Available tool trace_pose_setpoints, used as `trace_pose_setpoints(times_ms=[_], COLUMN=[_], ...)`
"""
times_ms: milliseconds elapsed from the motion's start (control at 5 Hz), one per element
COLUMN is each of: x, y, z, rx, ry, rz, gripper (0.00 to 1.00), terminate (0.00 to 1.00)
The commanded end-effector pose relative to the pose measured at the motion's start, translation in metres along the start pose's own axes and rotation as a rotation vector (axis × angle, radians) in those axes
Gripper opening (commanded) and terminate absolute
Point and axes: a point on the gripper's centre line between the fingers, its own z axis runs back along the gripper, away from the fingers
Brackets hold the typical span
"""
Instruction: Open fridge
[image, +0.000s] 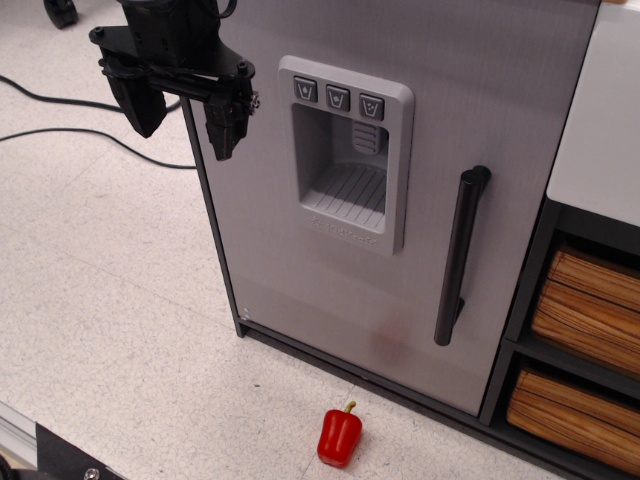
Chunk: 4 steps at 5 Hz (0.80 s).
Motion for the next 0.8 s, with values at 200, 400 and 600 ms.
trace_pose_setpoints(times_ms=[200,400,600], x=[-0.01,-0.014,-0.008], y=[-0.038,-0.077,-0.111], z=[-0.005,-0.018,-0.03], rx=[-0.085,-0.14,-0.215], ry=[-0.094,-0.058,-0.072], rz=[-0.043,-0.049,-0.05], gripper=[1.0,1.0,1.0], terminate=[0.0,0.0,0.0])
